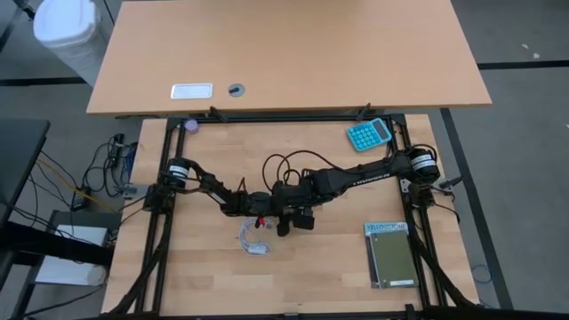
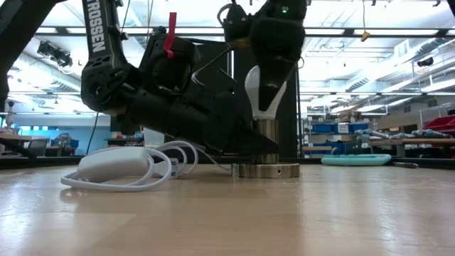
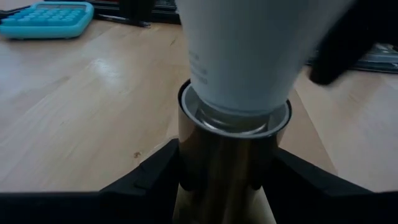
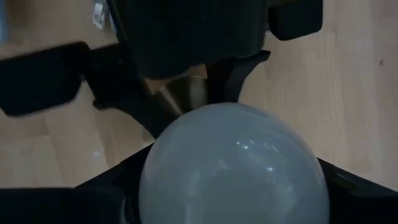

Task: Screw lightbulb
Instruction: Insert the lightbulb into the socket

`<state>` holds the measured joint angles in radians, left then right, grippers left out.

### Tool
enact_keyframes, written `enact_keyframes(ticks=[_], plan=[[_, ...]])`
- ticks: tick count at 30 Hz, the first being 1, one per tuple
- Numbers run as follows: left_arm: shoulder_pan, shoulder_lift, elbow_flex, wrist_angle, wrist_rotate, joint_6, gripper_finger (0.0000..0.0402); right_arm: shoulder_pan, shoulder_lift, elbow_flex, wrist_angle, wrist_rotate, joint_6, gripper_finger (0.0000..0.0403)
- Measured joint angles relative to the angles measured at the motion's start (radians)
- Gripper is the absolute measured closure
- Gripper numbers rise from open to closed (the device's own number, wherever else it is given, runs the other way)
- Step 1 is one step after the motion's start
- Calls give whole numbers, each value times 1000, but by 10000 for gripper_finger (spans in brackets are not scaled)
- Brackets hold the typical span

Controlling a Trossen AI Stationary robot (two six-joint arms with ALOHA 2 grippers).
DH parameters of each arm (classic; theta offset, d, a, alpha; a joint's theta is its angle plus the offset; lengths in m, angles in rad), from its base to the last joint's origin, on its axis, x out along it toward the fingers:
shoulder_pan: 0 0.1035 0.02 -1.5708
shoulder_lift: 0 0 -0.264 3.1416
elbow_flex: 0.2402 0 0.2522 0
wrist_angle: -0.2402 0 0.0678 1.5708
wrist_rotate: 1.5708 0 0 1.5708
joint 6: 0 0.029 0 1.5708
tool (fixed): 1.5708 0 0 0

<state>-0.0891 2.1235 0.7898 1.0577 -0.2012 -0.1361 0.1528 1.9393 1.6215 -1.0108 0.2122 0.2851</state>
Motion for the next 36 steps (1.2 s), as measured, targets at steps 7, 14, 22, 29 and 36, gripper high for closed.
enact_keyframes(ticks=[7, 14, 22, 29, 36], plan=[[-11, 2, 4, 6, -102, -33, 196, -12, 9, -3, 2, -46, 63, 142], [-24, 2, 5, 6, -172, -36, 196, -42, 9, -2, 5, -41, 118, 138], [-50, 2, 5, 7, -279, -31, 196, -93, 9, -2, 10, -87, 197, 135], [-63, 3, 5, 7, -382, -32, 196, -104, 8, -2, 53, -89, 271, 143], [-62, 3, 10, 8, -421, -75, 196, -109, 8, -1, 113, -102, 307, 129]])
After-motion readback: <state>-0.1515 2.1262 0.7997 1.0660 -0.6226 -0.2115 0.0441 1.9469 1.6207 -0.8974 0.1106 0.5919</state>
